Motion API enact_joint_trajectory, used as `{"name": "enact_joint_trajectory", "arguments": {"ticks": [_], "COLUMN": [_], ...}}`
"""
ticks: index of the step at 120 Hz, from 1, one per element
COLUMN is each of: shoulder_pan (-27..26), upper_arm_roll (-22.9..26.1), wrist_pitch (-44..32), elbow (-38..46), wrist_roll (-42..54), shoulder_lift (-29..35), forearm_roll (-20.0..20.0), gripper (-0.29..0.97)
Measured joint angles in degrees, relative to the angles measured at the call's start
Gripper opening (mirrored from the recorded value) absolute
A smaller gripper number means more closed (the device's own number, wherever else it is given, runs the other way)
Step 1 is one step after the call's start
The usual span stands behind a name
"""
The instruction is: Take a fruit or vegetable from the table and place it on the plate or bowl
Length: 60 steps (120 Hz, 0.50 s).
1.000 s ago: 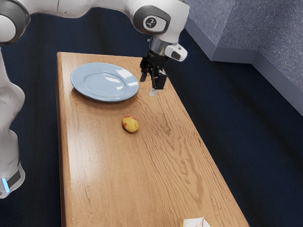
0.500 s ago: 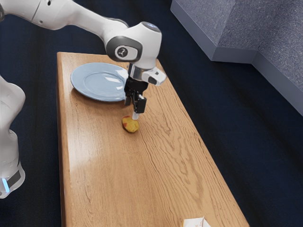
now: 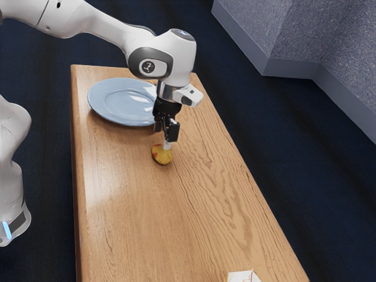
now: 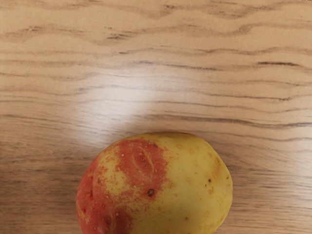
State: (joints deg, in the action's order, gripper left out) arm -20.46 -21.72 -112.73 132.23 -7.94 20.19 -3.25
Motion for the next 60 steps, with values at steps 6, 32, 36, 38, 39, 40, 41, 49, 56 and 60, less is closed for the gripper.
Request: {"name": "enact_joint_trajectory", "arguments": {"ticks": [6,32,36,38,39,40,41,49,56,60], "shoulder_pan": [0.10,0.93,0.94,0.94,0.95,0.95,0.95,0.95,0.89,0.84], "upper_arm_roll": [-0.18,-0.77,-0.78,-0.78,-0.79,-0.81,-0.82,-0.82,-0.80,-0.79], "wrist_pitch": [-0.05,-0.21,-0.24,-0.26,-0.27,-0.27,-0.28,-0.36,-0.41,-0.45], "elbow": [0.20,0.80,0.87,0.89,0.95,1.00,1.04,1.27,1.42,1.49], "wrist_roll": [0.00,0.01,0.01,0.01,0.01,0.01,0.01,0.01,0.00,-0.01], "shoulder_lift": [0.00,0.49,0.51,0.52,0.52,0.52,0.53,0.53,0.46,0.41], "forearm_roll": [-0.01,-0.26,-0.28,-0.29,-0.29,-0.30,-0.30,-0.32,-0.33,-0.34], "gripper": [0.68,0.68,0.68,0.68,0.68,0.68,0.68,0.68,0.68,0.68]}}
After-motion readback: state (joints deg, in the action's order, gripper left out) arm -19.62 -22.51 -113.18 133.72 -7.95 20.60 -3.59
